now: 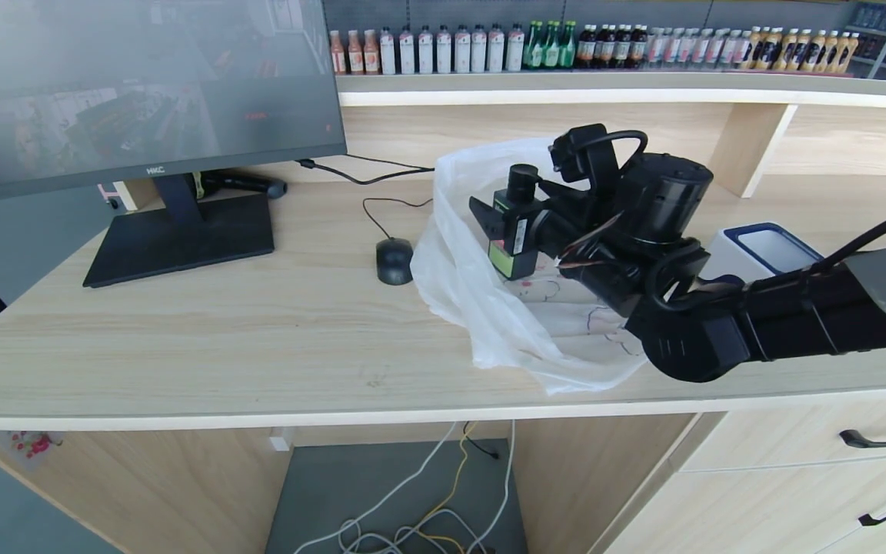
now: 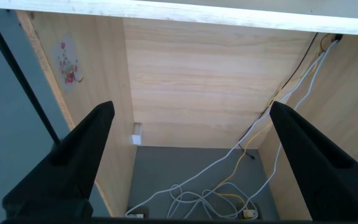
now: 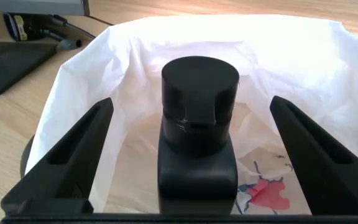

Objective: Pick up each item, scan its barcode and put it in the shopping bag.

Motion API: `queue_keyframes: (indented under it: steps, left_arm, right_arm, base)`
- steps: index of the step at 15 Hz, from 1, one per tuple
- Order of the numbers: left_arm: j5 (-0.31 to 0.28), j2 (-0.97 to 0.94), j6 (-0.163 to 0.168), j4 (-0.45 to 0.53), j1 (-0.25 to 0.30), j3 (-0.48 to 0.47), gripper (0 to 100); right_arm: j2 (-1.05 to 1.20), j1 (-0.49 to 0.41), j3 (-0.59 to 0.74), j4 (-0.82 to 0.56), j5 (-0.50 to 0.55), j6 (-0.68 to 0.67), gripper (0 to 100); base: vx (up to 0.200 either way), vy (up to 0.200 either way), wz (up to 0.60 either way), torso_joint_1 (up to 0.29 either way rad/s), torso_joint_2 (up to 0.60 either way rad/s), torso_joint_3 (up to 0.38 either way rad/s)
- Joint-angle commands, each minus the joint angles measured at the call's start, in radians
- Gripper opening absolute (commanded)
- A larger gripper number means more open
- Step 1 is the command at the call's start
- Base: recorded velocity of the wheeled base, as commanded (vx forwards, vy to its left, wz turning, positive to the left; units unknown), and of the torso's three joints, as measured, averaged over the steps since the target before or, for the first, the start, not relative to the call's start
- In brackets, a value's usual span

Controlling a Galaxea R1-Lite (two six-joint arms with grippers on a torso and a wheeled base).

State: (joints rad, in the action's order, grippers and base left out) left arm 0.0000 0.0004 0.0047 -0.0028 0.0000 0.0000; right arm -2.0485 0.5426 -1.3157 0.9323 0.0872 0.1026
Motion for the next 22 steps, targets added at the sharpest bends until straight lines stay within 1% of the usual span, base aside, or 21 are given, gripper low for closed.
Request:
queue_keyframes:
  steps: [1, 5, 7, 8, 10, 11, 12, 13, 17, 20, 22]
  left_arm:
    - [0.000, 0.000, 0.000, 0.000, 0.000, 0.000, 100]
    - [0.000, 0.000, 0.000, 0.000, 0.000, 0.000, 100]
    - [0.000, 0.000, 0.000, 0.000, 0.000, 0.000, 100]
    - [0.000, 0.000, 0.000, 0.000, 0.000, 0.000, 100]
    - [0.000, 0.000, 0.000, 0.000, 0.000, 0.000, 100]
    - [0.000, 0.000, 0.000, 0.000, 0.000, 0.000, 100]
    - [0.000, 0.000, 0.000, 0.000, 0.000, 0.000, 100]
    - [0.000, 0.000, 0.000, 0.000, 0.000, 0.000, 100]
    - [0.000, 0.000, 0.000, 0.000, 0.000, 0.000, 100]
    - [0.000, 0.000, 0.000, 0.000, 0.000, 0.000, 100]
    - [0.000, 0.000, 0.000, 0.000, 0.000, 0.000, 100]
  right_arm:
    - [0.051, 0.000, 0.020, 0.002, 0.002, 0.003, 100]
    - [0.166, 0.011, 0.113, 0.003, 0.002, 0.003, 100]
    - [0.243, 0.011, 0.213, 0.046, 0.002, 0.000, 100]
    - [0.261, 0.013, 0.265, 0.088, 0.002, 0.000, 100]
    - [0.278, 0.027, 0.431, 0.261, 0.000, -0.003, 100]
    - [0.275, 0.030, 0.480, 0.315, 0.000, -0.004, 100]
    - [0.271, 0.042, 0.575, 0.411, 0.000, -0.006, 100]
    - [0.271, 0.045, 0.629, 0.461, 0.000, -0.011, 100]
    - [0.271, 0.056, 0.716, 0.579, 0.002, -0.041, 100]
    - [0.268, 0.065, 0.774, 0.617, 0.002, -0.044, 100]
    - [0.266, 0.066, 0.783, 0.619, 0.002, -0.043, 100]
  base:
    - [0.000, 0.000, 0.00, 0.000, 0.00, 0.000]
    - [0.000, 0.000, 0.00, 0.000, 0.00, 0.000]
    - [0.000, 0.000, 0.00, 0.000, 0.00, 0.000]
    - [0.000, 0.000, 0.00, 0.000, 0.00, 0.000]
    - [0.000, 0.000, 0.00, 0.000, 0.00, 0.000]
    - [0.000, 0.000, 0.00, 0.000, 0.00, 0.000]
    - [0.000, 0.000, 0.00, 0.000, 0.00, 0.000]
    - [0.000, 0.000, 0.00, 0.000, 0.00, 0.000]
    - [0.000, 0.000, 0.00, 0.000, 0.00, 0.000]
    - [0.000, 0.000, 0.00, 0.000, 0.00, 0.000]
    - [0.000, 0.000, 0.00, 0.000, 0.00, 0.000]
